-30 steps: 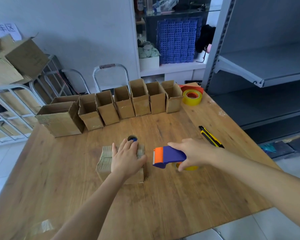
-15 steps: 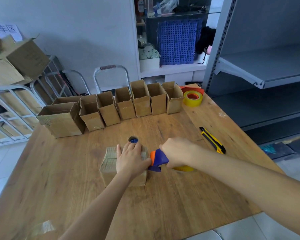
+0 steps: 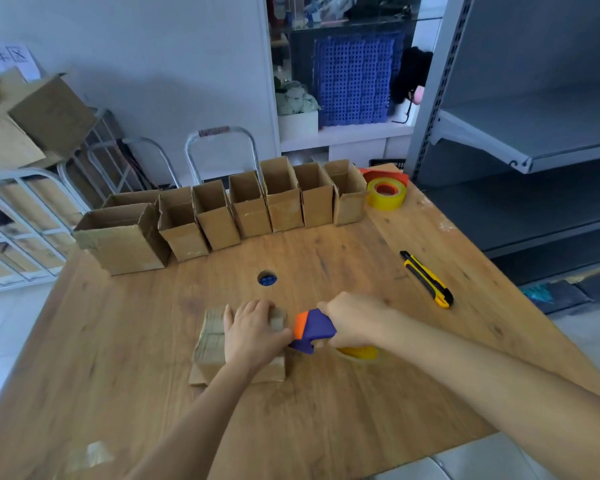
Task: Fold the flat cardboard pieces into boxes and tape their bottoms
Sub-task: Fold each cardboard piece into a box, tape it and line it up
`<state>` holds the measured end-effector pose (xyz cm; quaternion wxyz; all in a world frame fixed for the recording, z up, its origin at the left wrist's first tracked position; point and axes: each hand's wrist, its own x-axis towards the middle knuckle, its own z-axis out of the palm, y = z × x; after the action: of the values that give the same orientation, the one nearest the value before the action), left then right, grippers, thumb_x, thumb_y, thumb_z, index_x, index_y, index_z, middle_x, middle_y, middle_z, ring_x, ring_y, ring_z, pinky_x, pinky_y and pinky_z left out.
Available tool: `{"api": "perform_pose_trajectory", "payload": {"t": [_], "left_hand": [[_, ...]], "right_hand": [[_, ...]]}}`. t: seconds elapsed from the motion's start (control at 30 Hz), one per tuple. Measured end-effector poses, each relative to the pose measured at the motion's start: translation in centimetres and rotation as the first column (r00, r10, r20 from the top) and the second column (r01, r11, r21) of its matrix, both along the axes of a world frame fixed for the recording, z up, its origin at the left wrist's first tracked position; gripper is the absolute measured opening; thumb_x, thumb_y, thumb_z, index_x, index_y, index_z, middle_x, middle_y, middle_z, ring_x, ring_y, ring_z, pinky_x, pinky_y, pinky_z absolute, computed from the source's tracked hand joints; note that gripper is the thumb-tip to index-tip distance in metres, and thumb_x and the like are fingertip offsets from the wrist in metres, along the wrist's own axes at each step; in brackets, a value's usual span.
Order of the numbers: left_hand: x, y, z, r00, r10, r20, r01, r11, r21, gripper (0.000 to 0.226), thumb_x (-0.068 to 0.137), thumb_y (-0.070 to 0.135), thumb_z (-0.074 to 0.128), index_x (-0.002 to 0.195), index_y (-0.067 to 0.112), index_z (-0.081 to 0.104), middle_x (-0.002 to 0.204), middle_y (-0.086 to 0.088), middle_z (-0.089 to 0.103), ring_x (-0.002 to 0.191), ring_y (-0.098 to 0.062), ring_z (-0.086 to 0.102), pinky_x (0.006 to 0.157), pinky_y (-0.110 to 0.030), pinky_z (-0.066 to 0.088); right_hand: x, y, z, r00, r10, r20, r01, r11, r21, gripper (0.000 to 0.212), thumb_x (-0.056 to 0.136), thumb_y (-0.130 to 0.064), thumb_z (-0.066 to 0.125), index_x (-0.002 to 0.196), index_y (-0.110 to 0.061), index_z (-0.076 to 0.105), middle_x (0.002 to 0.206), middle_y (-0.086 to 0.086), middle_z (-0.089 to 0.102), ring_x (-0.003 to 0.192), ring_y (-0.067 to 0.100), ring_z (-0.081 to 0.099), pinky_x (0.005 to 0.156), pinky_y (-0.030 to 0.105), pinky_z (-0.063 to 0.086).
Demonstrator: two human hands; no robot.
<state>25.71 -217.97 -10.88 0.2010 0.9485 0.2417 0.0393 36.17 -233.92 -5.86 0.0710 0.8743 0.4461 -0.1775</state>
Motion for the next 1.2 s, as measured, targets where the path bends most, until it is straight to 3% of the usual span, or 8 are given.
{"api": "perform_pose_trajectory", "payload": {"t": [0.3, 0.43, 0.63, 0.73, 0.83, 0.93, 1.03, 1.2], "left_hand": [[-0.8, 1.5, -0.7, 0.999, -0.033, 0.028, 0.035, 0.995, -0.098, 0.051, 0.079, 0.051, 0.061, 0.124, 0.029, 0.052, 0.108, 0.017, 0.046, 0.121, -0.010, 0.042, 0.119, -0.042, 0.003], [-0.9, 1.7, -0.8, 0.998, -0.046, 0.037, 0.049, 0.994, -0.101, 0.050, 0.082, 0.051, 0.060, 0.125, 0.029, 0.050, 0.109, 0.018, 0.043, 0.122, -0.009, 0.041, 0.118, -0.041, 0.001], [-0.9, 1.6, -0.9, 0.998, -0.039, 0.039, 0.043, 0.995, -0.094, 0.049, 0.082, 0.050, 0.060, 0.125, 0.028, 0.050, 0.111, 0.017, 0.045, 0.124, -0.011, 0.040, 0.119, -0.042, 0.001], [-0.8, 1.5, -1.0, 0.999, -0.038, 0.027, 0.040, 0.996, -0.080, 0.051, 0.081, 0.053, 0.059, 0.124, 0.029, 0.049, 0.112, 0.017, 0.045, 0.124, -0.010, 0.040, 0.119, -0.041, 0.002], [-0.9, 1.4, -1.0, 0.999, -0.030, 0.037, 0.033, 0.997, -0.070, 0.052, 0.080, 0.057, 0.060, 0.122, 0.029, 0.050, 0.107, 0.017, 0.044, 0.122, -0.010, 0.041, 0.119, -0.041, 0.003], [-0.8, 1.2, -0.9, 0.999, -0.024, 0.031, 0.026, 0.998, -0.054, 0.054, 0.078, 0.056, 0.060, 0.123, 0.028, 0.049, 0.107, 0.017, 0.044, 0.122, -0.010, 0.041, 0.119, -0.041, 0.003], [-0.9, 1.3, -0.9, 0.999, -0.029, 0.041, 0.031, 0.998, -0.053, 0.052, 0.079, 0.055, 0.060, 0.122, 0.029, 0.049, 0.105, 0.017, 0.044, 0.121, -0.011, 0.042, 0.119, -0.041, 0.004], [-0.8, 1.3, -1.0, 0.999, -0.035, 0.029, 0.036, 0.998, -0.046, 0.051, 0.080, 0.055, 0.059, 0.123, 0.029, 0.049, 0.106, 0.017, 0.042, 0.122, -0.011, 0.041, 0.118, -0.042, 0.003]], "right_hand": [[1.9, -0.8, 1.5, 0.979, 0.183, 0.090, -0.184, 0.983, 0.001, 0.037, 0.082, -0.035, 0.063, 0.114, -0.022, 0.049, 0.086, 0.002, 0.048, 0.074, 0.025, 0.049, 0.062, 0.030, 0.040], [2.3, -2.4, 0.6, 0.982, 0.178, 0.069, -0.182, 0.982, 0.050, 0.048, 0.083, -0.042, 0.062, 0.125, -0.026, 0.044, 0.087, 0.002, 0.044, 0.074, 0.024, 0.046, 0.062, 0.030, 0.036], [1.9, -4.6, -0.1, 0.995, 0.100, 0.002, -0.100, 0.988, 0.119, 0.066, 0.089, -0.052, 0.057, 0.145, -0.030, 0.030, 0.098, 0.006, 0.049, 0.090, 0.027, 0.056, 0.073, 0.031, 0.045], [1.1, -3.6, -0.5, 0.995, 0.094, 0.020, -0.095, 0.992, 0.078, 0.062, 0.088, -0.047, 0.059, 0.141, -0.028, 0.033, 0.102, 0.008, 0.052, 0.088, 0.028, 0.057, 0.074, 0.033, 0.048], [0.3, -1.5, -0.2, 0.987, 0.139, 0.078, -0.141, 0.990, 0.019, 0.047, 0.087, -0.035, 0.062, 0.127, -0.022, 0.043, 0.095, 0.007, 0.051, 0.080, 0.027, 0.053, 0.066, 0.031, 0.042], [-0.4, 1.0, 0.7, 0.950, 0.232, 0.210, -0.220, 0.972, -0.078, 0.036, 0.088, -0.024, 0.062, 0.119, -0.015, 0.047, 0.100, 0.011, 0.057, 0.087, 0.029, 0.059, 0.067, 0.035, 0.042], [-1.0, 3.1, 1.3, 0.894, 0.312, 0.320, -0.257, 0.945, -0.203, 0.037, 0.089, -0.026, 0.063, 0.120, -0.013, 0.048, 0.102, 0.010, 0.056, 0.087, 0.027, 0.057, 0.067, 0.036, 0.039], [-0.8, 4.3, 1.4, 0.926, 0.286, 0.247, -0.218, 0.938, -0.270, 0.019, 0.086, -0.021, 0.057, 0.104, -0.016, 0.058, 0.086, 0.002, 0.055, 0.069, 0.019, 0.052, 0.050, 0.029, 0.033]]}}
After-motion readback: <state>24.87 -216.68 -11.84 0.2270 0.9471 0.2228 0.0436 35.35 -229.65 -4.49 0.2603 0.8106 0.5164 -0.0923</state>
